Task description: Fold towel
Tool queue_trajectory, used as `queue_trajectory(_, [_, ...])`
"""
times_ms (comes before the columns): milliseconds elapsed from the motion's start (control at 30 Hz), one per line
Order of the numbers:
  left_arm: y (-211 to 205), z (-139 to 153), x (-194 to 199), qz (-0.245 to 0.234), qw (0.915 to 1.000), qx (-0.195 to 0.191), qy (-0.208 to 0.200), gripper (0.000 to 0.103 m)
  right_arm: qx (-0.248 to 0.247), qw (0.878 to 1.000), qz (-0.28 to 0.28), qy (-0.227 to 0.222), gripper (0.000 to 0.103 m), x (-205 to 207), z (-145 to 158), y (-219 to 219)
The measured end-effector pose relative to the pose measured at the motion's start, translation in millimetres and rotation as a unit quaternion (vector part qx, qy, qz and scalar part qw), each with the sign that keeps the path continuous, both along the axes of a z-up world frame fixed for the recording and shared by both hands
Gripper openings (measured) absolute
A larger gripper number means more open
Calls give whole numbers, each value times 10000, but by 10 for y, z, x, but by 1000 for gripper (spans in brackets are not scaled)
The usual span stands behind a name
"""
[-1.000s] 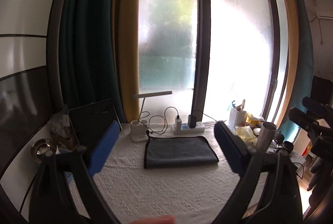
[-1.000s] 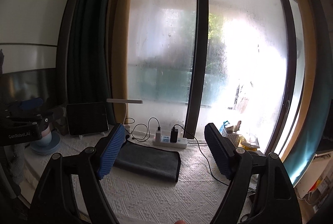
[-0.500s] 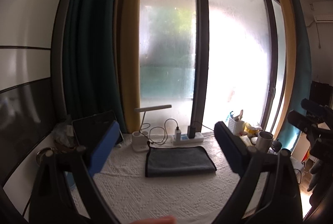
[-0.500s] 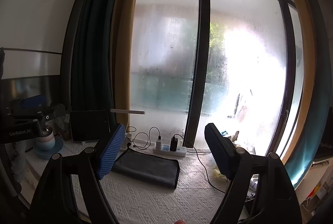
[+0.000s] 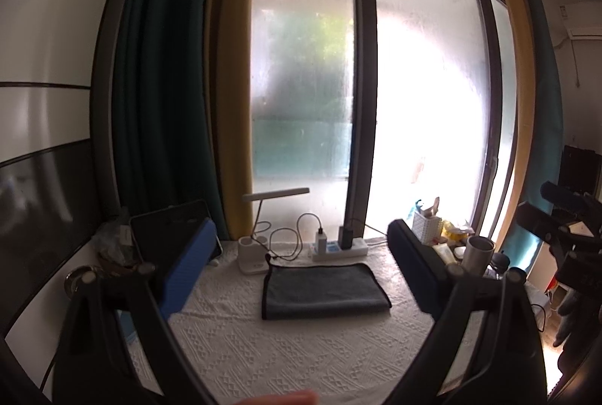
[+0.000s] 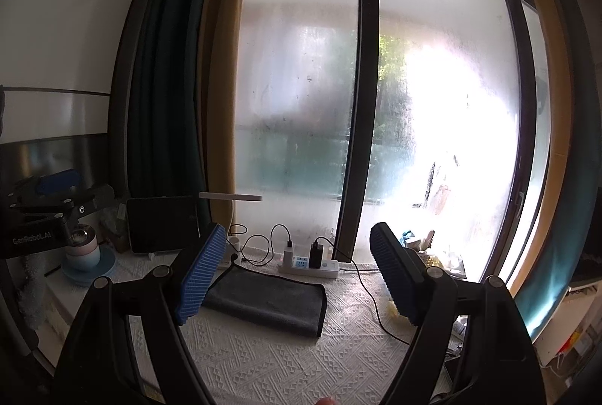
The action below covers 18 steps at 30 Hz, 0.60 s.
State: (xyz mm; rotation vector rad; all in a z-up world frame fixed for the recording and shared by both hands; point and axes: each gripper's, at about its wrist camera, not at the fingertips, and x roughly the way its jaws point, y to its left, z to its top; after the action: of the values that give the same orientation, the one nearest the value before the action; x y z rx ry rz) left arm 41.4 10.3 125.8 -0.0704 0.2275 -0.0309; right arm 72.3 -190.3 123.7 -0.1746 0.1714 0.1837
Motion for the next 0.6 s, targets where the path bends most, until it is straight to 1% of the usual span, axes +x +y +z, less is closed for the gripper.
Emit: queue_trajectory(600, [7,-23,0,18,10000,1,-7,93,-13,10000,10,19,82,6,-5,10])
